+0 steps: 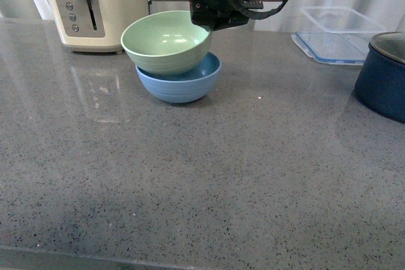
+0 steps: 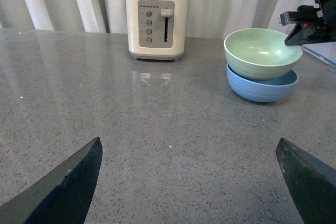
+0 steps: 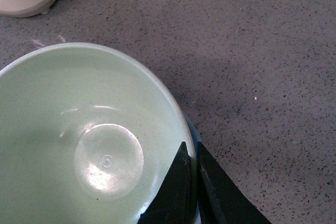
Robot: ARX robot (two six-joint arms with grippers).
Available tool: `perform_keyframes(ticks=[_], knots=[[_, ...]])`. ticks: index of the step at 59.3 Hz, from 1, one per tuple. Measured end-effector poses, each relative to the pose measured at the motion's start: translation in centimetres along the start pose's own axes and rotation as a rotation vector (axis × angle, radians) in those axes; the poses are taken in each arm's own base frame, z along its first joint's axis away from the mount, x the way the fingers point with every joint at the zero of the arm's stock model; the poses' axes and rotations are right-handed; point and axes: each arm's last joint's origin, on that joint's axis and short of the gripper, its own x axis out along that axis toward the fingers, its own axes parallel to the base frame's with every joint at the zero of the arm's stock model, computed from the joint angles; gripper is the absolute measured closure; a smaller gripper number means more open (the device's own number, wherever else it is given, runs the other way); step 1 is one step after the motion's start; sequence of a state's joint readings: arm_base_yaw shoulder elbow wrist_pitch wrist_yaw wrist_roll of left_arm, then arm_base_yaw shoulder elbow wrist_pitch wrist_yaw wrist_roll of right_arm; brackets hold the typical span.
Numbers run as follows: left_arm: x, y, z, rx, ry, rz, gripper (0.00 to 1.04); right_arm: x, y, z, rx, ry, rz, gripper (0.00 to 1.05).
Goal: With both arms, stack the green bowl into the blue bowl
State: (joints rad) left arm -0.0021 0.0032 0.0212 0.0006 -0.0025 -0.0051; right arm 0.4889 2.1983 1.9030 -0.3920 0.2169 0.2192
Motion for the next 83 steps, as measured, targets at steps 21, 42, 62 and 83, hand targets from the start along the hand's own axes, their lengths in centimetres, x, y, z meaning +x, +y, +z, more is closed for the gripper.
perform_keyframes(ticks=[21,42,62,83], knots=[[0.0,0.0,0.0,0.000,0.000,0.000,0.07,0.2,-1.2,-0.9,0.015,0.011,0.021,0.59],[0.0,0.0,0.0,0.000,0.000,0.000,0.07,-10.4,-5.5,1.0,0.195,-0.320,0.247,0.09],[0.0,0.0,0.0,0.000,0.000,-0.001,0.07,-14.4,-10.9,-7.1,0.080,-0.682,-0.157,0.49],[0.0,0.0,0.0,0.000,0.000,-0.002,0.07,-17.8,-14.9,-16.2,0.029,-0.665,-0.183,1.04]])
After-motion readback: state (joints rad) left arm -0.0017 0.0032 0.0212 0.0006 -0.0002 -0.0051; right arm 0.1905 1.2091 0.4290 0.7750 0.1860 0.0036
